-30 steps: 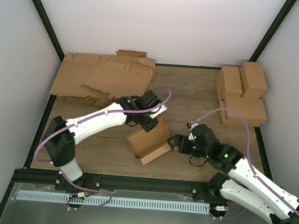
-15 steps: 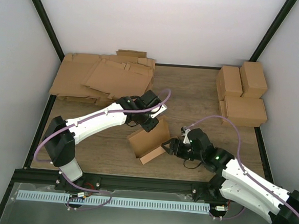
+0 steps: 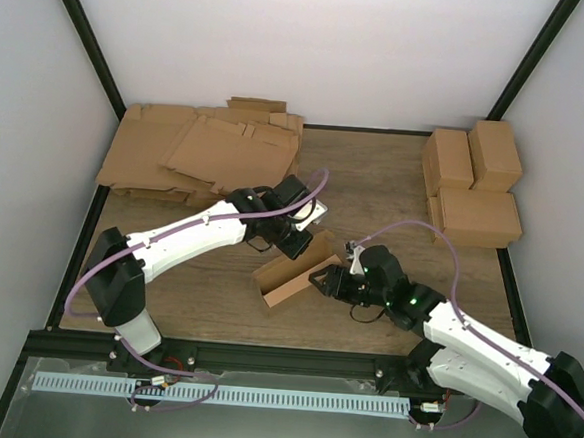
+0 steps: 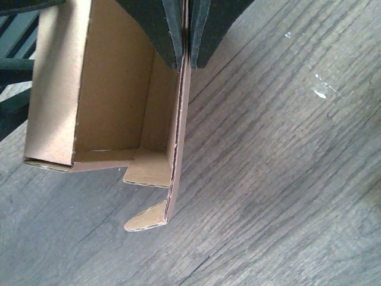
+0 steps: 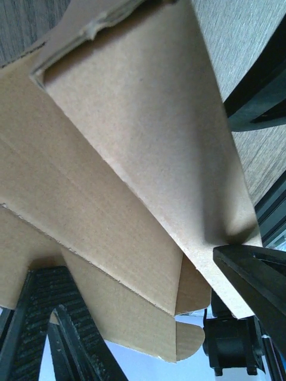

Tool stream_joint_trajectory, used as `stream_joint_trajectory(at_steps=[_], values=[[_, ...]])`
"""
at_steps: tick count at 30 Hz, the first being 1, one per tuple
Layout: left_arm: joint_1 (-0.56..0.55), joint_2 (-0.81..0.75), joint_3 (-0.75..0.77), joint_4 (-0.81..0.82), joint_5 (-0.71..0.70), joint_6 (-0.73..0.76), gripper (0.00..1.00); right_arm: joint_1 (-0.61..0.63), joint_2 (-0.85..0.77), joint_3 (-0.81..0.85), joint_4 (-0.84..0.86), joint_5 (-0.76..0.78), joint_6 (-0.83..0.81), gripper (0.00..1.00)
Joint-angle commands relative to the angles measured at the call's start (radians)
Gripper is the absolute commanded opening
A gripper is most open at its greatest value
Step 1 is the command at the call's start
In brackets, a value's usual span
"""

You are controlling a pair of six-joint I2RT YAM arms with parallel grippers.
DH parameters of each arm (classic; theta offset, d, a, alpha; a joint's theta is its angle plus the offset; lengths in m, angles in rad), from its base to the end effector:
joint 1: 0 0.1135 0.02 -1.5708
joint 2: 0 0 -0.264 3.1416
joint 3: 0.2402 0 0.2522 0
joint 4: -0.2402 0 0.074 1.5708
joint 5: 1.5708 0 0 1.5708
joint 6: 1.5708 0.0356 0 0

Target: Fold the paper box

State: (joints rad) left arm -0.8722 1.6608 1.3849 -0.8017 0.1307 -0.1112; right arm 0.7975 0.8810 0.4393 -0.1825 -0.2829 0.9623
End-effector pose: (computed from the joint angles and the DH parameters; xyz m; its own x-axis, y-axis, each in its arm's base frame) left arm 0.2199 -0.2691 0.2712 -0.6516 0.6048 -0.4578 0.7311 0.6616 -0.1666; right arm 0.1234 0.1407 0.2034 -0.9270 0.1783 -0.3300 -0.1483 0.6339 0.7590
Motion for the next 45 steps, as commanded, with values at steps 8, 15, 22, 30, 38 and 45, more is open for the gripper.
stream_joint_trajectory(at_steps=[8, 15, 22, 30, 38, 45], values=[[-0.006, -0.037, -0.032, 0.081, 0.196, -0.08, 0.07, 0.011, 0.037, -0.022, 0.044, -0.032, -0.025, 0.53], [-0.006, -0.064, -0.074, 0.115, 0.316, -0.098, 0.09, 0.011, -0.03, -0.058, 0.033, 0.082, -0.01, 0.52], [-0.007, -0.081, -0.129, 0.167, 0.426, -0.144, 0.12, 0.01, -0.152, -0.206, 0.245, 0.007, -0.025, 0.54], [-0.006, -0.094, -0.156, 0.18, 0.46, -0.179, 0.23, 0.011, -0.128, -0.309, 0.332, 0.021, 0.024, 0.55], [-0.006, -0.077, -0.232, 0.2, 0.41, -0.195, 0.52, 0.009, -0.119, -0.294, 0.254, 0.057, -0.009, 0.58], [-0.005, -0.109, -0.254, 0.223, 0.313, -0.249, 0.54, 0.009, -0.164, -0.177, -0.062, 0.122, -0.056, 0.65]])
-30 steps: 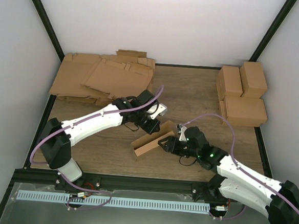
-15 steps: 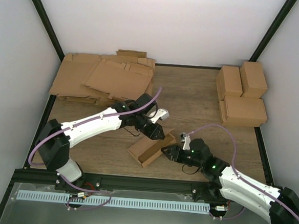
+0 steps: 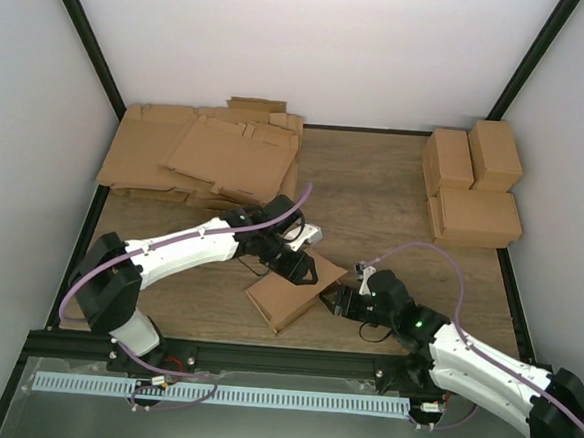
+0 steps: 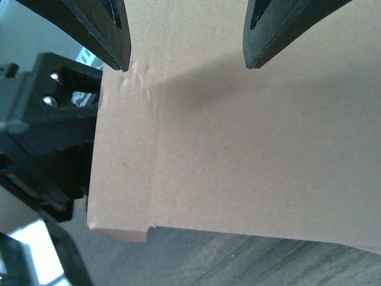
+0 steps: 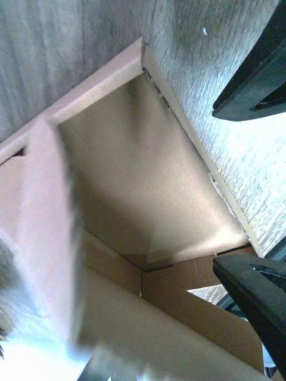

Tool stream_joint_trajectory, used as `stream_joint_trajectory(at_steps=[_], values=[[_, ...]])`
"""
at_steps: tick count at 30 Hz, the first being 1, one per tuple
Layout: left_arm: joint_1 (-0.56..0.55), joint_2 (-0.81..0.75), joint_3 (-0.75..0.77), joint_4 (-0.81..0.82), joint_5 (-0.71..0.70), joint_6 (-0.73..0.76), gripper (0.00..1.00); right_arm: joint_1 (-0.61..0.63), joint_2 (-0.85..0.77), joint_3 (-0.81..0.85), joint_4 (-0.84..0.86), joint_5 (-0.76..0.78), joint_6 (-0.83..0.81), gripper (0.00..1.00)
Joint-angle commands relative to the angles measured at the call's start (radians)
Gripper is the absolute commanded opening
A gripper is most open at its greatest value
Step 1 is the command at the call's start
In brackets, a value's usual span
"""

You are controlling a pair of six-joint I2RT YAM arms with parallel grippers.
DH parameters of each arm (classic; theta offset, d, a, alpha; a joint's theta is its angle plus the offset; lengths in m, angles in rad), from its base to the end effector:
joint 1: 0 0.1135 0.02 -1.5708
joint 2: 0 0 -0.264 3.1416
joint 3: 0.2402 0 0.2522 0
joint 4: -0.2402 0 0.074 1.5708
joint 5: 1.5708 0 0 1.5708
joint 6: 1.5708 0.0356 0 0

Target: Fold the paper box

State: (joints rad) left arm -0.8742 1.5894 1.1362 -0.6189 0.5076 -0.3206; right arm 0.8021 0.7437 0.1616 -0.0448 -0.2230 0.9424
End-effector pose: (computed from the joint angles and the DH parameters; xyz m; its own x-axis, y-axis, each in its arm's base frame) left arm 0.1931 -0.2578 0.2318 -0.7930 0.5188 -0.3194 0.6002 0.5752 -0.5559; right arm 0.0996 0.1143 0.1439 -0.9076 0.1964 -0.3711 -0.1554 0.6640 0.7314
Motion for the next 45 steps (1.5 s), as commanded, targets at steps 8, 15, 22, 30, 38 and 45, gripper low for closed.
stream_joint_trajectory(at_steps=[8, 15, 22, 30, 38, 45], values=[[-0.003, -0.263, -0.083, 0.061, -0.316, -0.287, 0.99, 0.005, -0.081, 0.199, -0.457, 0.073, -0.033, 0.78], [-0.002, -0.509, -0.248, 0.072, -0.424, -0.616, 1.0, 0.005, -0.137, 0.332, -0.666, 0.169, -0.041, 0.83], [-0.002, -0.647, -0.396, 0.057, -0.358, -0.882, 1.0, 0.005, -0.107, 0.461, -0.751, 0.372, 0.068, 0.98], [-0.004, -0.75, -0.449, -0.009, -0.337, -1.021, 1.0, -0.145, 0.113, 0.675, -0.67, 0.414, -0.242, 1.0], [-0.007, -0.881, -0.594, 0.057, -0.308, -1.253, 1.0, -0.385, 0.32, 0.778, -0.526, -0.025, -0.514, 1.0], [-0.039, -0.869, -0.684, 0.181, -0.273, -1.323, 0.99, -0.447, 0.457, 0.792, -0.469, -0.26, -0.576, 0.92]])
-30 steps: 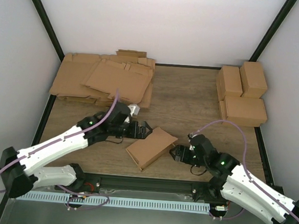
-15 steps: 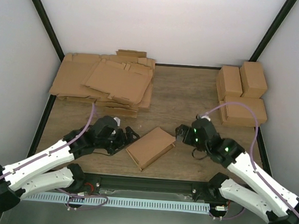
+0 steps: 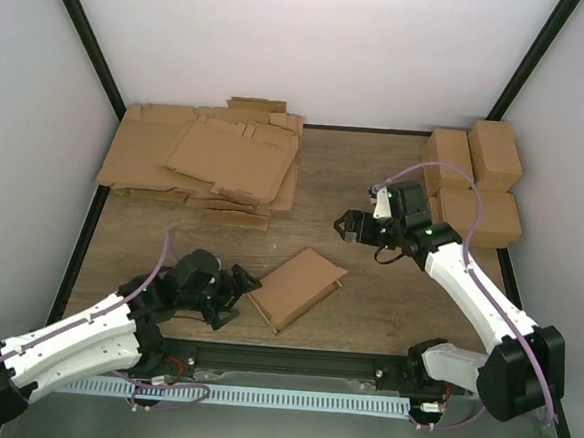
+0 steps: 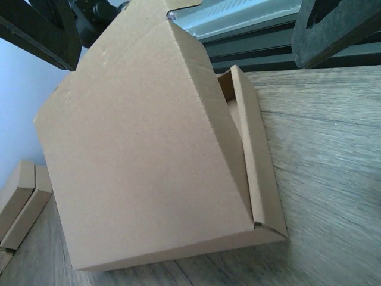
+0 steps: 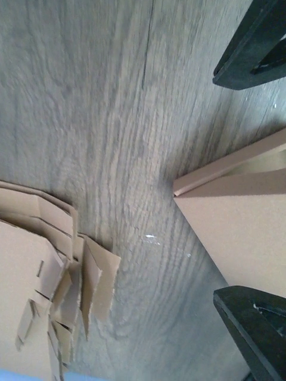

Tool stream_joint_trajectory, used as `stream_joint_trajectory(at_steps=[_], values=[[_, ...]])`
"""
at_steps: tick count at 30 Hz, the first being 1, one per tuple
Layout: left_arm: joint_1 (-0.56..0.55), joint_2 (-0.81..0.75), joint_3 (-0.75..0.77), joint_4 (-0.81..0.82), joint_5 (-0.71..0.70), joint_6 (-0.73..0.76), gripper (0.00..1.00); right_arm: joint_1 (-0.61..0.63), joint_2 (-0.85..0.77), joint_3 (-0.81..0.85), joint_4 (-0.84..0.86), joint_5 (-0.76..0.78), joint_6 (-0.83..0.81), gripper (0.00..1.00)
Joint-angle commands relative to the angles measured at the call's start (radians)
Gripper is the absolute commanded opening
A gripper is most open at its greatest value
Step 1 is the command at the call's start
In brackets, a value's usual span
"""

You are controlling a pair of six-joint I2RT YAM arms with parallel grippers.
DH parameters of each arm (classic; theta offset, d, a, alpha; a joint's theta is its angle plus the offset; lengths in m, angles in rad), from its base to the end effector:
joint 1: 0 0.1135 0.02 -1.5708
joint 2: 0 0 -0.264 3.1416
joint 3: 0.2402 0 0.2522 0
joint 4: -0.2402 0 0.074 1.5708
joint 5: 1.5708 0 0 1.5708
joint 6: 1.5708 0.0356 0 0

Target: Fold the paper box

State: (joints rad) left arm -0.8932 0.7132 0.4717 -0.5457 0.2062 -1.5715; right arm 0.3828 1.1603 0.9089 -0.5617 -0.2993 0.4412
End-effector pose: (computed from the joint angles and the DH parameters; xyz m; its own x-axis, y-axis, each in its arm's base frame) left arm 0.0880 -0.1209 0.2088 -0.8529 -0.5014 0.1455 -0.4447 0.5515 -0.7057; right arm 0.2197 0.0998 0.2743 -0.8420 0.1009 -0.5300 -0.2049 0.8489 0.4872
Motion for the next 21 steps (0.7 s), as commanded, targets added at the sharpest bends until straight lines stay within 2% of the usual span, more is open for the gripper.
stream_joint_trajectory(at_steps=[1, 5, 10, 14, 21], values=[[-0.023, 0.013, -0.03, 0.136, 0.034, -0.079, 0.99, -0.028, 0.05, 0.042, 0.055, -0.205, -0.078, 0.91], [-0.029, 0.053, -0.088, 0.29, 0.086, -0.122, 0.94, -0.028, 0.089, 0.025, 0.059, -0.29, -0.105, 0.85], [-0.042, 0.1, -0.087, 0.314, 0.067, -0.13, 0.83, -0.028, 0.143, 0.026, 0.007, -0.286, -0.153, 0.77], [-0.057, 0.112, -0.12, 0.394, 0.075, -0.19, 0.81, -0.027, 0.16, 0.013, 0.001, -0.33, -0.156, 0.7], [-0.099, 0.133, -0.139, 0.41, 0.05, -0.225, 0.74, -0.023, 0.175, -0.07, 0.016, -0.311, -0.119, 0.65]])
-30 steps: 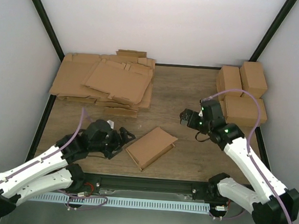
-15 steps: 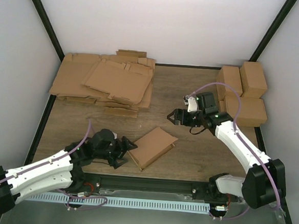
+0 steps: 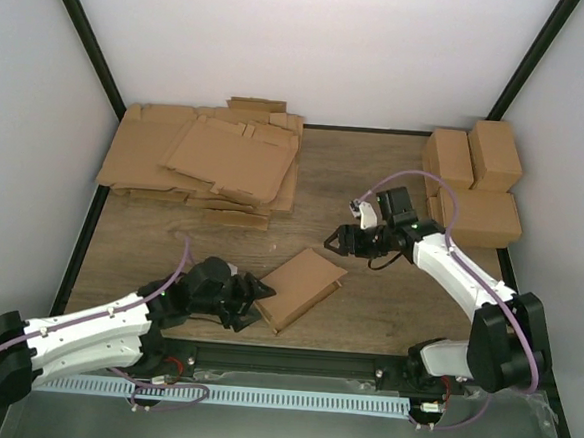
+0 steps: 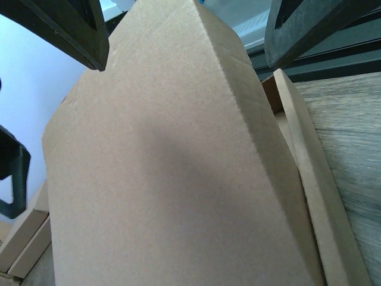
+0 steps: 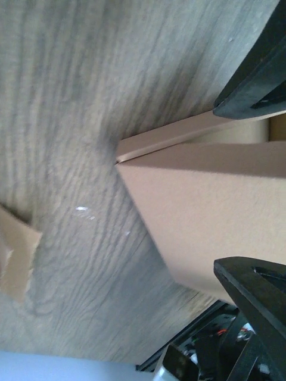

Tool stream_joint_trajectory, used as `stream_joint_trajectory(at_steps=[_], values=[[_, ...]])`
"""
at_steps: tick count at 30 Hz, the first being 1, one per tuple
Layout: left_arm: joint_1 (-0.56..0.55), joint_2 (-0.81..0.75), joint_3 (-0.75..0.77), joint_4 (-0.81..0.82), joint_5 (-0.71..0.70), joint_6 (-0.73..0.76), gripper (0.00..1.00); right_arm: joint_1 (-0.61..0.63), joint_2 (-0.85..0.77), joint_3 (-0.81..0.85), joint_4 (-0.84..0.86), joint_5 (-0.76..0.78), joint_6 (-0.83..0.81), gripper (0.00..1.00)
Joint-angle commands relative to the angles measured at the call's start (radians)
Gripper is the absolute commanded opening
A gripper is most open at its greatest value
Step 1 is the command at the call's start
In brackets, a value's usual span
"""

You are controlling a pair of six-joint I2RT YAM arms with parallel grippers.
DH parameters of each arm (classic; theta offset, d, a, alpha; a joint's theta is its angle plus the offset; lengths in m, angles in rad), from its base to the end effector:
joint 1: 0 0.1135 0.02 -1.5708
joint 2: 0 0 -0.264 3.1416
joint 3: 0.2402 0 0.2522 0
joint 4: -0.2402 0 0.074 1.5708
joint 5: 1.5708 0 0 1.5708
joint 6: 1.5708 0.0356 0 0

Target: Fold the paper box

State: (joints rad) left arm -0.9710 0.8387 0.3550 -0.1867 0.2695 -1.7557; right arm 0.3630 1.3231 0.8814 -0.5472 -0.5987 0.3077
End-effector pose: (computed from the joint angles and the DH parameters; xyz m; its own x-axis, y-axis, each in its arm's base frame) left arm 0.0899 -0.1483 0.1818 -0.8334 -0.4598 0.3067 -0.5127 0.4357 -0.7398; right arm 0.2352 0.1108 0.2326 -0.9208 -0.0821 -0.3812 -0.3190 0.7210 0.6152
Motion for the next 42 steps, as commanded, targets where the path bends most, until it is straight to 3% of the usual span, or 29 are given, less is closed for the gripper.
stream_joint_trajectory(at_steps=[1, 5, 15, 19, 24, 36, 42], values=[[-0.028, 0.012, -0.025, 0.052, -0.017, -0.047, 0.73, 0.003, 0.016, -0.056, 0.009, -0.018, 0.021, 0.64], [-0.049, 0.027, -0.034, 0.075, -0.036, -0.061, 0.67, 0.036, 0.022, -0.105, 0.043, -0.016, 0.045, 0.6], [-0.058, 0.093, -0.052, 0.143, -0.044, -0.059, 0.43, 0.072, 0.026, -0.144, 0.069, -0.007, 0.062, 0.35], [-0.057, 0.107, -0.061, 0.149, -0.046, -0.055, 0.37, 0.086, 0.026, -0.161, 0.07, 0.0, 0.066, 0.32], [-0.058, 0.119, -0.072, 0.156, -0.05, -0.051, 0.34, 0.108, 0.026, -0.198, 0.089, -0.006, 0.085, 0.25], [-0.048, 0.181, -0.079, 0.18, -0.074, -0.015, 0.31, 0.163, 0.034, -0.27, 0.166, 0.021, 0.166, 0.2], [-0.004, 0.267, 0.044, 0.0, -0.109, 0.165, 0.3, 0.163, -0.002, -0.325, 0.234, 0.046, 0.222, 0.2]])
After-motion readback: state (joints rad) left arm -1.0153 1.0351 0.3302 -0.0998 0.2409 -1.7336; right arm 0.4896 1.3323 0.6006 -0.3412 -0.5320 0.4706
